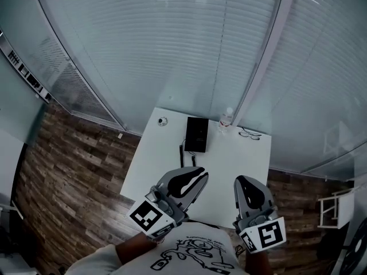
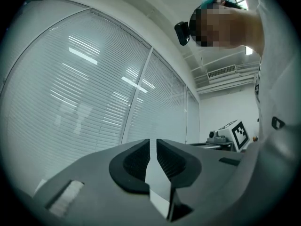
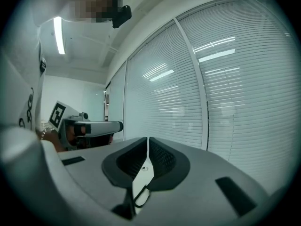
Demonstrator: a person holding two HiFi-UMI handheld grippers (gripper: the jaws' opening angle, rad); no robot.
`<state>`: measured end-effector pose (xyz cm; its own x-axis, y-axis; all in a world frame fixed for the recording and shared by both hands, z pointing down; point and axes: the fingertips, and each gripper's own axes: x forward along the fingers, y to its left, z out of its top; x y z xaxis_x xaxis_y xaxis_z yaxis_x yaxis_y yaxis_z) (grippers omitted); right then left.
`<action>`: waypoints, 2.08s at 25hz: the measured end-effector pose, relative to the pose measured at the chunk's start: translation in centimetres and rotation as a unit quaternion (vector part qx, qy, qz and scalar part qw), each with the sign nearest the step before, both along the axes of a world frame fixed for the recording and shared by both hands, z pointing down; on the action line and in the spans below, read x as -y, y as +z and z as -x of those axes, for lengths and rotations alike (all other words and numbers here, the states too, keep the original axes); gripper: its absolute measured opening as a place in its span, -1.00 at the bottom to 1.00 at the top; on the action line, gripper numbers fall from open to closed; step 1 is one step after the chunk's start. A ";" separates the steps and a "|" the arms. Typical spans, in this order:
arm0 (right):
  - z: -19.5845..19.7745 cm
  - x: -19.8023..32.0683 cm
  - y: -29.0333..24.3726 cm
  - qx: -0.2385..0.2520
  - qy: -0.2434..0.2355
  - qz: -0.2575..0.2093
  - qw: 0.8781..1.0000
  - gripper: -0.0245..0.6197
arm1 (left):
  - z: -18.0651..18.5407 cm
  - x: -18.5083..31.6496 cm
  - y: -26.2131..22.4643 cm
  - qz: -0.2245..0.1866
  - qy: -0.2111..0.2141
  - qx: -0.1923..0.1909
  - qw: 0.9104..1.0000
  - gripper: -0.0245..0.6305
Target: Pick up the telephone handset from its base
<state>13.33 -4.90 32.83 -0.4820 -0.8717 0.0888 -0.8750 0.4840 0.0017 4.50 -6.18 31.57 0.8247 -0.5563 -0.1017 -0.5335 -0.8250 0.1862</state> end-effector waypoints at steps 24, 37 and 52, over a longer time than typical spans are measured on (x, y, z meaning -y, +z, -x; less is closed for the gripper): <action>-2.2 4.2 0.6 0.007 -0.024 0.009 1.000 -0.89 | -2.4 3.6 0.2 0.009 -0.028 -0.001 1.000 -0.79; 3.6 6.7 -0.6 0.008 -0.017 0.005 1.000 -0.89 | 3.6 6.5 -0.3 0.009 -0.028 0.007 1.000 -0.79; 5.2 6.3 4.0 0.004 -0.016 0.063 0.998 -0.89 | 4.6 6.2 5.0 0.069 -0.016 0.022 0.997 -0.79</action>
<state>8.09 -11.23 36.88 -0.5108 -0.8379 0.1926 -0.8587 0.5081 -0.0670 -0.09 -12.38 36.53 0.8081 -0.5889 0.0132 -0.5695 -0.7754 0.2730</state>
